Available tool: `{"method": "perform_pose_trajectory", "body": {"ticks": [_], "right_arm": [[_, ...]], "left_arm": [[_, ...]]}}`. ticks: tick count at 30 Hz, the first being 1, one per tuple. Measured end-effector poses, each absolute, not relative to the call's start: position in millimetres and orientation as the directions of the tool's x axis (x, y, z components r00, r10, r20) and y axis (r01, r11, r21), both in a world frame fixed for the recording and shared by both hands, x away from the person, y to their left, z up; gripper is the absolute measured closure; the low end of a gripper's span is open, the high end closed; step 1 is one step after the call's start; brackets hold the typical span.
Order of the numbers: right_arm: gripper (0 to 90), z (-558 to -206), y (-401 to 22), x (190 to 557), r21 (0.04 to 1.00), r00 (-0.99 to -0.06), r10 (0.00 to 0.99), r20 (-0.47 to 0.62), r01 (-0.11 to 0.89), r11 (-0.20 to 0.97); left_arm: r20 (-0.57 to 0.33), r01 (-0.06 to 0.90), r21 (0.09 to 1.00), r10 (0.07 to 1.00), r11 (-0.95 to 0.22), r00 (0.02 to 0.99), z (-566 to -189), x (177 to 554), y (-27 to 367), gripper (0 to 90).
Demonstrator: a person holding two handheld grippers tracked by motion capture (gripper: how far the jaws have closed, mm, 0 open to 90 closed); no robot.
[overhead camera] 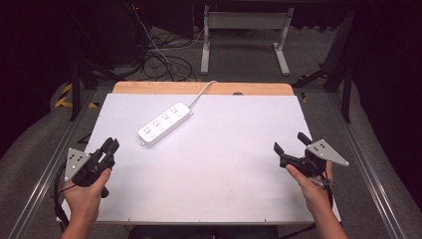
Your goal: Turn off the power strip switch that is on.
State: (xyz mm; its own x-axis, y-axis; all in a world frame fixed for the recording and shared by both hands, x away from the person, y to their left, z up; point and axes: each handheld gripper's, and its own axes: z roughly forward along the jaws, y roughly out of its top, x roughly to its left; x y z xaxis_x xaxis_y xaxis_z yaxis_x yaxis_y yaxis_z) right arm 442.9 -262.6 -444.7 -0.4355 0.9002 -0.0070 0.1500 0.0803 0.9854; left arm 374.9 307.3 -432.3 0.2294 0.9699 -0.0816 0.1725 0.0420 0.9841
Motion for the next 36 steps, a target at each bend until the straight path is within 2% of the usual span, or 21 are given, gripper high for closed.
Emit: {"method": "perform_pose_trajectory", "body": {"ticks": [6, 17, 36], "right_arm": [[10.0, -445, -262, 442, 0.986, -0.440, 0.898, -0.003, 0.149, 0.077], [9.7, -446, -261, 442, 0.984, -0.453, 0.892, -0.012, 0.151, 0.090], [2.9, -447, -258, 442, 0.983, -0.452, 0.892, -0.014, 0.159, 0.096]], "left_arm": [[-0.076, 0.184, 0.982, 0.971, 0.034, 0.227, -431, 374, 309, 90.0], [-0.033, 0.165, 0.986, 0.978, -0.001, 0.205, -420, 377, 313, 90.0], [-0.045, 0.160, 0.987, 0.974, 0.009, 0.221, -405, 379, 312, 90.0]]}}
